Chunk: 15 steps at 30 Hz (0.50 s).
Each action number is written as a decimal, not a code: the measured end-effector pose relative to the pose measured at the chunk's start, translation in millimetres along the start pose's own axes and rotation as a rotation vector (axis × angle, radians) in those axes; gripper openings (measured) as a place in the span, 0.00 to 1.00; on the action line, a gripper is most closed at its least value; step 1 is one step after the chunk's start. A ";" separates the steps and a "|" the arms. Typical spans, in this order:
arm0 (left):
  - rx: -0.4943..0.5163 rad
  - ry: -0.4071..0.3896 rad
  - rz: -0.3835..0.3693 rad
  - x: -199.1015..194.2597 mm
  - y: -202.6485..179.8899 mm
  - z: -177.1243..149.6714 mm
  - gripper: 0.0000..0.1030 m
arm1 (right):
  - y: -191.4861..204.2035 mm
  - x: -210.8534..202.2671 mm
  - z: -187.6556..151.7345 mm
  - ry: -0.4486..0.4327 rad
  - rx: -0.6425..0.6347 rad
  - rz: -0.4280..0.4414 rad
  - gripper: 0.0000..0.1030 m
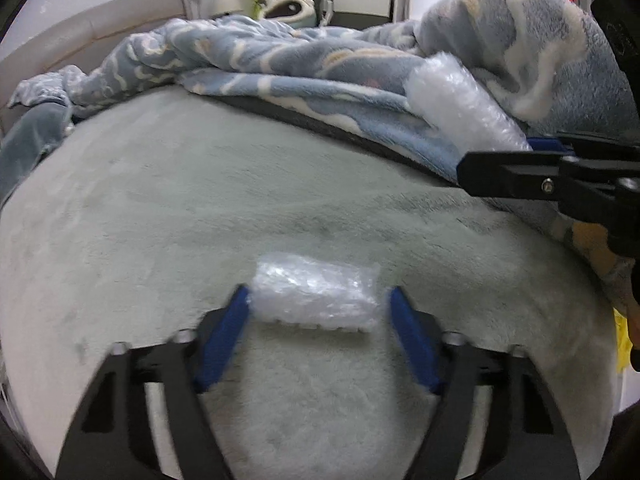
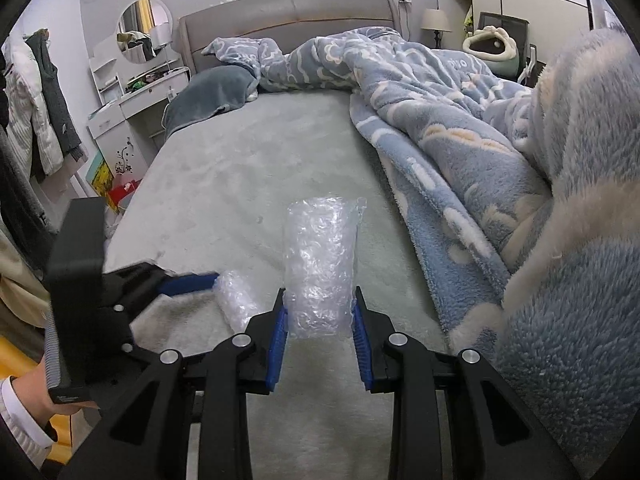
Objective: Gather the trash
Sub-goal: 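Grasp the other clear plastic-wrapped roll with the left tool, then carry both wrapped rolls over the teal bin and open both tools to drop them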
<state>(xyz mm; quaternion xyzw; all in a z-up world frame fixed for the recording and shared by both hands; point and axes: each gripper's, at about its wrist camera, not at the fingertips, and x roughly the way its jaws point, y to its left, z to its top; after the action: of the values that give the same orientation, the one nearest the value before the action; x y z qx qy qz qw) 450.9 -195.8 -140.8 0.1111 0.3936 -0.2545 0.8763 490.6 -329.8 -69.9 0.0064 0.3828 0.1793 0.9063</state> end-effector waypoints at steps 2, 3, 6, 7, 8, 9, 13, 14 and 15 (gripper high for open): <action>0.008 0.014 0.013 1.4 -3.6 -0.2 0.59 | 0.0 -0.7 -0.3 0.002 0.005 0.001 0.29; 0.004 0.016 0.016 0.4 -4.5 -0.6 0.59 | -0.2 -1.3 -0.4 0.002 0.006 0.000 0.29; -0.028 0.011 0.034 -8.1 -4.8 -2.4 0.58 | 0.1 -6.4 -3.4 0.007 0.008 -0.012 0.29; -0.057 0.006 0.036 -15.0 -3.7 -5.1 0.57 | 0.5 -9.6 -5.6 0.010 0.014 -0.012 0.29; -0.075 0.004 0.041 -19.7 -2.7 -6.8 0.57 | 0.5 -12.0 -7.5 0.012 0.018 -0.010 0.29; -0.090 0.001 0.051 -25.5 -2.7 -9.8 0.57 | 1.1 -15.0 -9.5 0.011 0.025 -0.009 0.29; -0.139 -0.024 0.109 -56.2 -6.3 -24.7 0.57 | 11.2 -26.4 -20.6 0.011 0.042 0.010 0.29; -0.160 -0.038 0.119 -68.7 -7.5 -30.5 0.57 | 14.4 -28.5 -22.6 0.012 0.039 0.014 0.29; -0.173 -0.046 0.125 -76.9 -8.4 -34.1 0.57 | 18.7 -31.7 -25.7 0.013 0.033 0.019 0.29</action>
<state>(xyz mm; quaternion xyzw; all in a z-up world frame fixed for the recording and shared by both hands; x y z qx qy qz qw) 381.7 -161.8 -106.1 0.0536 0.3863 -0.1670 0.9055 446.4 -326.0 -63.4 0.0239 0.3917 0.1816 0.9017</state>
